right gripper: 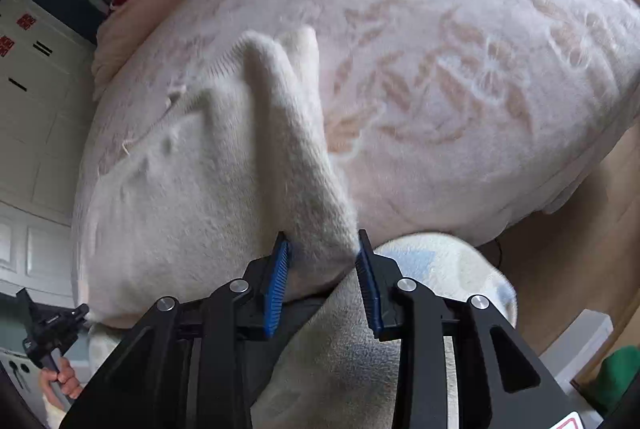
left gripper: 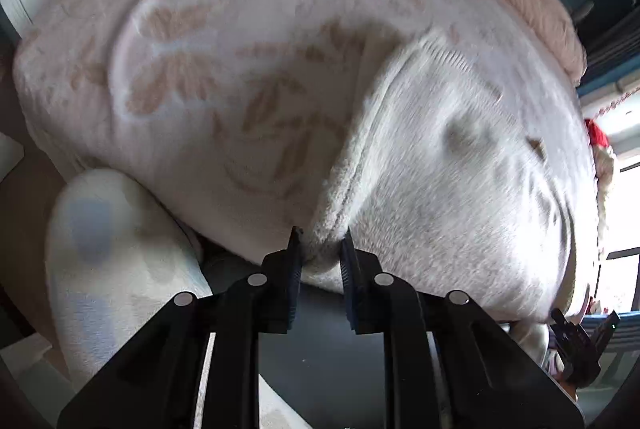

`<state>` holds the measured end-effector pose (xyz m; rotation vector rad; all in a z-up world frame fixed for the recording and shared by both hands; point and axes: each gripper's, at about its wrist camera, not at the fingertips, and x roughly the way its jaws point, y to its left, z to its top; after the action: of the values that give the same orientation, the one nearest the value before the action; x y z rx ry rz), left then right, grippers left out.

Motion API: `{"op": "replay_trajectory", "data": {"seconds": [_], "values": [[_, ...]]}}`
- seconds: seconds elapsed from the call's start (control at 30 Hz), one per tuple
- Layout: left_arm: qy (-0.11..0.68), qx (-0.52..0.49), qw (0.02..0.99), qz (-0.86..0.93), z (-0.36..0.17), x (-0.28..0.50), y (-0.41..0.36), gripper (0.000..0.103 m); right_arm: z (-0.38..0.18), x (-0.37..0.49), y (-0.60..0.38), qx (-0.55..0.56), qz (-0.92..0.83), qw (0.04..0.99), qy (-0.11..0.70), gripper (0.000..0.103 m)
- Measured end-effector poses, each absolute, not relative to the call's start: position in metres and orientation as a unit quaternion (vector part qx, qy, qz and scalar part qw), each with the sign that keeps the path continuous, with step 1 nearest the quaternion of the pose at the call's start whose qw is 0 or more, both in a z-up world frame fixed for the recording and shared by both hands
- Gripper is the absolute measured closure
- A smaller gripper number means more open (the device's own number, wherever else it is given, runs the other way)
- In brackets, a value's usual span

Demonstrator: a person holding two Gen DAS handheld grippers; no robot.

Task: Fold small clothes

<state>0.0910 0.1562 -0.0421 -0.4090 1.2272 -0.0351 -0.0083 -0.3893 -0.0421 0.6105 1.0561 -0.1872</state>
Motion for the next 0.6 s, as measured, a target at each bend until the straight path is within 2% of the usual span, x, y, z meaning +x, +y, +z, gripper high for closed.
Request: {"op": "replay_trajectory", "data": {"seconds": [0.03, 0.07, 0.1, 0.13, 0.17, 0.27, 0.37, 0.4, 0.43, 0.47, 0.6], "values": [[0.554, -0.176, 0.813, -0.012, -0.029, 0.093, 0.154, 0.079, -0.027, -0.004, -0.39, 0.254, -0.105, 0.831, 0.485, 0.058], [0.533, -0.152, 0.832, -0.007, -0.014, 0.096, 0.149, 0.069, -0.017, 0.003, -0.391, 0.228, -0.113, 0.842, 0.476, 0.047], [0.506, -0.119, 0.854, -0.007, 0.002, 0.105, 0.139, 0.062, -0.009, 0.013, -0.391, 0.209, -0.113, 0.852, 0.467, 0.042], [0.488, -0.099, 0.867, -0.01, 0.012, 0.112, 0.131, 0.049, -0.003, 0.027, -0.391, 0.199, -0.106, 0.859, 0.459, 0.042], [0.476, -0.085, 0.875, -0.014, 0.018, 0.122, 0.122, 0.042, -0.001, 0.043, -0.39, 0.196, -0.096, 0.862, 0.457, 0.042], [0.467, -0.069, 0.881, -0.034, 0.012, 0.165, 0.092, 0.041, -0.008, 0.09, -0.383, 0.194, -0.081, 0.865, 0.455, 0.042], [0.496, -0.05, 0.866, -0.035, -0.016, 0.202, 0.068, 0.044, -0.03, 0.135, -0.379, 0.185, -0.094, 0.857, 0.472, 0.042], [0.514, -0.04, 0.856, -0.033, -0.031, 0.214, 0.062, 0.048, -0.039, 0.148, -0.379, 0.187, -0.089, 0.85, 0.484, 0.054], [0.53, -0.032, 0.847, -0.026, -0.045, 0.223, 0.058, 0.054, -0.051, 0.157, -0.378, 0.192, -0.077, 0.841, 0.5, 0.071], [0.54, -0.026, 0.841, -0.023, -0.052, 0.223, 0.055, 0.054, -0.058, 0.16, -0.377, 0.196, -0.069, 0.835, 0.509, 0.095], [0.545, -0.014, 0.838, -0.019, -0.067, 0.224, 0.063, 0.055, -0.031, 0.148, -0.392, 0.21, -0.071, 0.86, 0.461, 0.096]]}}
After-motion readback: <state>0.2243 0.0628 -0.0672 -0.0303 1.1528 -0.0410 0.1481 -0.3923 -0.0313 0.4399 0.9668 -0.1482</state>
